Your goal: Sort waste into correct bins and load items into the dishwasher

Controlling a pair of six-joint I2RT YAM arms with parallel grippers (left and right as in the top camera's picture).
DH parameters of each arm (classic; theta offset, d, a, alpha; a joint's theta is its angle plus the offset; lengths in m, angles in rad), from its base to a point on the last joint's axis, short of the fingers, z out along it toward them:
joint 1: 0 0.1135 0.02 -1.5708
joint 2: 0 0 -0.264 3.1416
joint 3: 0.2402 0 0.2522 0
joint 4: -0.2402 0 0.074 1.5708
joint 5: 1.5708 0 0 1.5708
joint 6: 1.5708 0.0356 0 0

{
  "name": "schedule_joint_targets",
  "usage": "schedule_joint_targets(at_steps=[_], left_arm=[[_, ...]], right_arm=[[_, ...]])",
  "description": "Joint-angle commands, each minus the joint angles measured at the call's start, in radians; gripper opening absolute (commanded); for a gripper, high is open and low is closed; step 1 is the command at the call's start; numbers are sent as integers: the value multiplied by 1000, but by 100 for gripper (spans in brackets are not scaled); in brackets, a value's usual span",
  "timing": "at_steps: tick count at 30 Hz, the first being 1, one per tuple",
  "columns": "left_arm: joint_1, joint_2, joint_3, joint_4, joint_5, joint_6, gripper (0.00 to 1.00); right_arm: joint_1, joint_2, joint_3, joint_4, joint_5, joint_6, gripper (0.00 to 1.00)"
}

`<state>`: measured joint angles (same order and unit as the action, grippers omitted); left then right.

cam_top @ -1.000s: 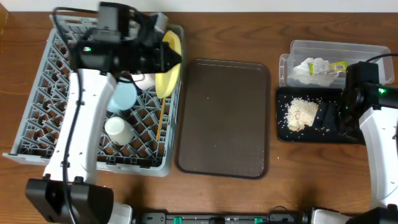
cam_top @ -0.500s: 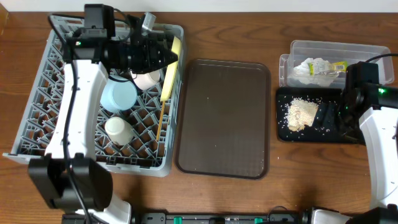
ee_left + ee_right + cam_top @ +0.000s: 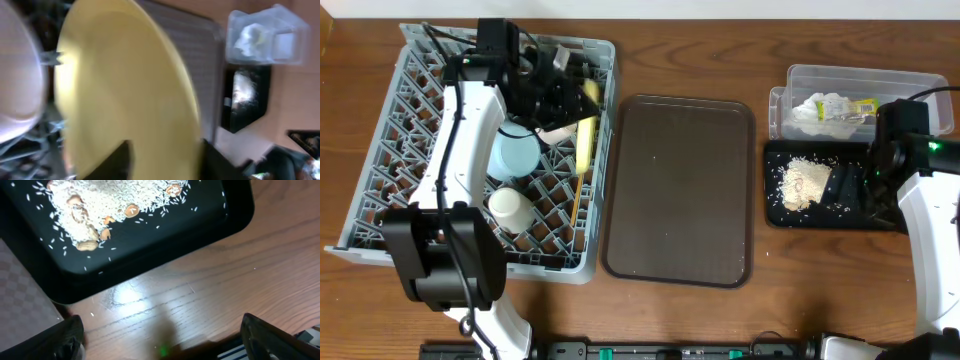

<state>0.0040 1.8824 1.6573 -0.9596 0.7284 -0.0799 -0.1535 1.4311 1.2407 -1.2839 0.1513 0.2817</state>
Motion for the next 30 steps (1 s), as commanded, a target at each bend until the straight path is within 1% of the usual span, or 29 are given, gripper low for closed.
schedule_joint_targets(at_steps=[1, 2, 4, 5, 7, 8, 10, 11, 13, 14, 15, 16, 18, 19, 22, 26, 28, 29, 30], left_arm=[[13, -39, -11, -3, -140, 16, 61], [13, -78, -11, 4, -154, 28, 66], [13, -134, -11, 3, -201, 28, 70], [13, -174, -11, 0, -226, 28, 73], [13, -243, -11, -9, -233, 35, 80], [13, -264, -11, -14, -234, 35, 82], [13, -322, -11, -52, -286, 35, 84], [11, -341, -11, -89, -359, 34, 86], [10, -345, -12, -141, -486, 16, 88], [10, -340, -13, -186, -604, -41, 88], [10, -337, -13, -219, -673, -84, 88], [10, -334, -13, -258, -706, -111, 88], [10, -333, -14, -323, -712, -128, 88], [10, -336, -14, -368, -711, -126, 88], [-1, -358, -30, -426, -711, -97, 88], [-35, -463, -121, -363, -711, -89, 88], [-63, -575, -222, -281, -711, -86, 88], [-90, -689, -327, -203, -711, -68, 88], [-100, -739, -375, -169, -711, -53, 89]], right_arm=[[-8, -13, 14, 43, -59, 8, 99], [-5, -13, 14, 84, -130, -22, 99], [3, -13, 14, 139, -232, -79, 99], [12, -13, 14, 196, -301, -115, 99], [31, -13, 14, 278, -359, -135, 99], [47, -13, 14, 328, -390, -154, 99], [80, -13, 14, 418, -419, -202, 99], [111, -13, 14, 486, -422, -237, 99], [151, -11, 14, 562, -420, -265, 99], [177, -5, 14, 611, -409, -273, 99], [192, -2, 14, 628, -386, -272, 99], [202, 1, 14, 628, -362, -269, 99], [206, 2, 14, 580, -334, -229, 99], [201, 2, 14, 530, -332, -208, 99], [183, -1, 14, 441, -332, -181, 99], [164, -26, 4, 357, -332, -182, 99], [161, -59, -27, 356, -331, -182, 99], [161, -123, -86, 389, -319, -182, 99], [161, -158, -116, 407, -315, -182, 99]])
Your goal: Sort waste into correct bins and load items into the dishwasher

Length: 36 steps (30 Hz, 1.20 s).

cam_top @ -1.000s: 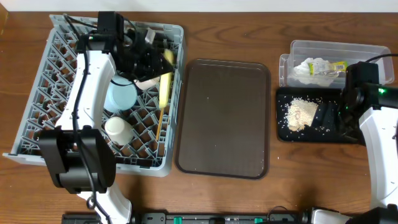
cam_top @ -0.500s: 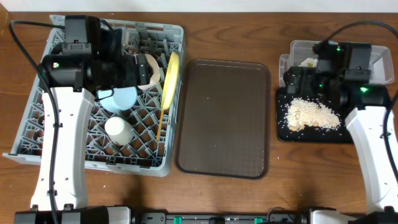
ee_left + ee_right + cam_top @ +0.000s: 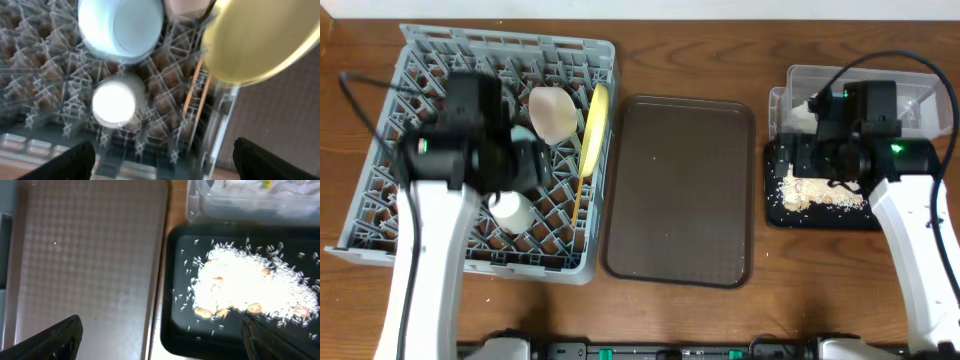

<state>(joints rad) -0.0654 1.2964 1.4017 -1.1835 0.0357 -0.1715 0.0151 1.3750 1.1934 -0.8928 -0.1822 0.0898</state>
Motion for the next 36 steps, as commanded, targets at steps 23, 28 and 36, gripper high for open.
schedule_joint_targets(at_steps=[23, 28, 36], left_arm=[[-78, -815, -540, 212, -19, 59, 99], [-78, -815, -540, 212, -19, 59, 99], [-78, -815, -540, 212, -19, 59, 99]], right_arm=[[-8, -764, -362, -159, 208, 10, 99], [-8, -764, -362, -191, 217, 2, 99], [41, -1071, -665, 309, 189, -1, 99]])
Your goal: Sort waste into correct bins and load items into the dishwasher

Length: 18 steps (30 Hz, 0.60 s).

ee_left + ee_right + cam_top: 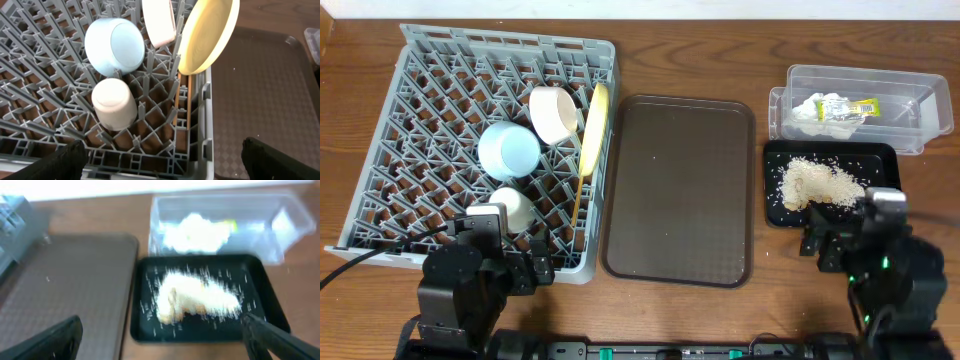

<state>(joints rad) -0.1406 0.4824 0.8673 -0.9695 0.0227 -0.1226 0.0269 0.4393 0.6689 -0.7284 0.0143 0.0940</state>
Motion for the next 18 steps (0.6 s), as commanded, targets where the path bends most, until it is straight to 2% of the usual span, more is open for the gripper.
schedule_joint_targets(at_steps=[1, 2, 6, 12, 15, 18], left_arm=[[-3, -1, -5, -2, -6, 10, 99], [-3, -1, -5, -2, -6, 10, 99], [-3, -1, -5, -2, -6, 10, 99], [-3, -1, -5, -2, -6, 10, 100], [-3, -1, -5, -2, -6, 10, 100], [-3, -1, -5, -2, -6, 10, 100]], right_arm=[[43, -212, -226, 251, -13, -5, 99], [52, -290, -314, 357, -23, -5, 99], [59, -411, -466, 544, -31, -5, 99], [58, -434, -610, 750, -27, -6, 99], [58, -435, -667, 790, -8, -14, 99], [59, -435, -663, 649, -16, -48, 99]])
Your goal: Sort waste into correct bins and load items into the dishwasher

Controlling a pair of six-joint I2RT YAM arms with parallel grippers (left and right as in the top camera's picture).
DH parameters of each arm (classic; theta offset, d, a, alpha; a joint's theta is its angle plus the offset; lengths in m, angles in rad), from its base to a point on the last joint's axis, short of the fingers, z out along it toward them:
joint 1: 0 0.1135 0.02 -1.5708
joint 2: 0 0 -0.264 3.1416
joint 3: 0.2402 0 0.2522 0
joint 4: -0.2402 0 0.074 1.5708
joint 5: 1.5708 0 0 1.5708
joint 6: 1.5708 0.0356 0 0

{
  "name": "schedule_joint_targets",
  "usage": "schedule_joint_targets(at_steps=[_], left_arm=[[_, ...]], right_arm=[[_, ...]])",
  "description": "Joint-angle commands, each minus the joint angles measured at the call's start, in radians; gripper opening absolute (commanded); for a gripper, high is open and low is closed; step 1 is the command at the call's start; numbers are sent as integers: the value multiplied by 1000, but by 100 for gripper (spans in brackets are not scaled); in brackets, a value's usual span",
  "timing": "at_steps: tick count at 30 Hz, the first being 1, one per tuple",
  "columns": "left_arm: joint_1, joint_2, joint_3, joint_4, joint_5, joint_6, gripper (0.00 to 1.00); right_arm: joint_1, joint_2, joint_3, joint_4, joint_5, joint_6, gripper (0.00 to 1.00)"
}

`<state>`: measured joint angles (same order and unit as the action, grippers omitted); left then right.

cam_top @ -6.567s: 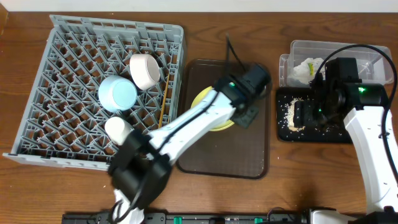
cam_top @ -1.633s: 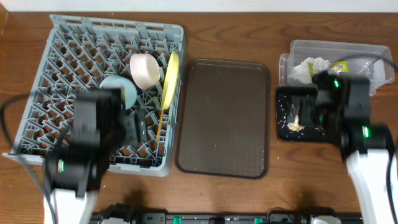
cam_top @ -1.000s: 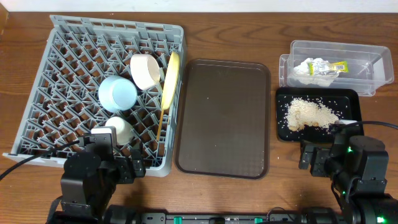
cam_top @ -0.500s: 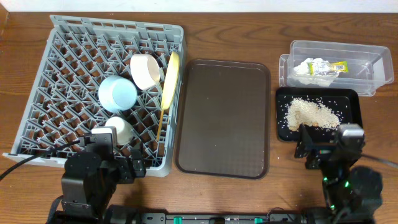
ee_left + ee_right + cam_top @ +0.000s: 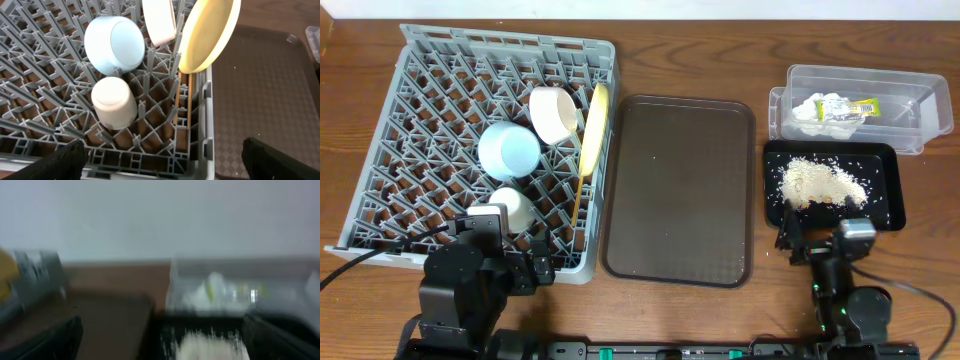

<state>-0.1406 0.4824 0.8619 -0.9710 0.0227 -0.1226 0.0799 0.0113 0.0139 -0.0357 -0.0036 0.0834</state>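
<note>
The grey dish rack holds a blue cup, a cream bowl, a white cup and a yellow plate standing on edge at its right side. The left wrist view shows the same blue cup, white cup and plate. My left gripper is open and empty at the rack's near right corner. My right gripper is open and empty, near the table's front edge just in front of the black tray of rice. The right wrist view is blurred.
A brown serving tray lies bare between the rack and the bins. A clear bin at the back right holds crumpled wrappers. A thin wooden stick lies along the rack's right side under the plate.
The left arm has not moved. The right arm has drawn a little left and lower at the front edge, and its camera now looks level across the table instead of down.
At first my left gripper's fingers were at the yellow plate in the rack and the right hung over the black tray's near edge. Then the plate stood alone in the rack with the left gripper open above the cups. Later both arms were back at the front edge.
</note>
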Motion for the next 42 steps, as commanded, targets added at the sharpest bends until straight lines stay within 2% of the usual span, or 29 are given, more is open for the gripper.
schedule_joint_targets(at_steps=[1, 33, 38, 42], left_arm=[[-3, -1, 0, 0, -6, 10, 100], [1, -12, -12, -10, -20, 18, 100], [32, -88, -162, 125, 1, 13, 100], [61, -230, -402, 357, 57, 13, 100]], right_arm=[[6, -6, -8, -43, -7, -53, 99], [6, -5, -8, -39, -12, -63, 99], [6, -5, -8, -39, -11, -63, 99], [6, -5, -8, -39, -12, -63, 99]])
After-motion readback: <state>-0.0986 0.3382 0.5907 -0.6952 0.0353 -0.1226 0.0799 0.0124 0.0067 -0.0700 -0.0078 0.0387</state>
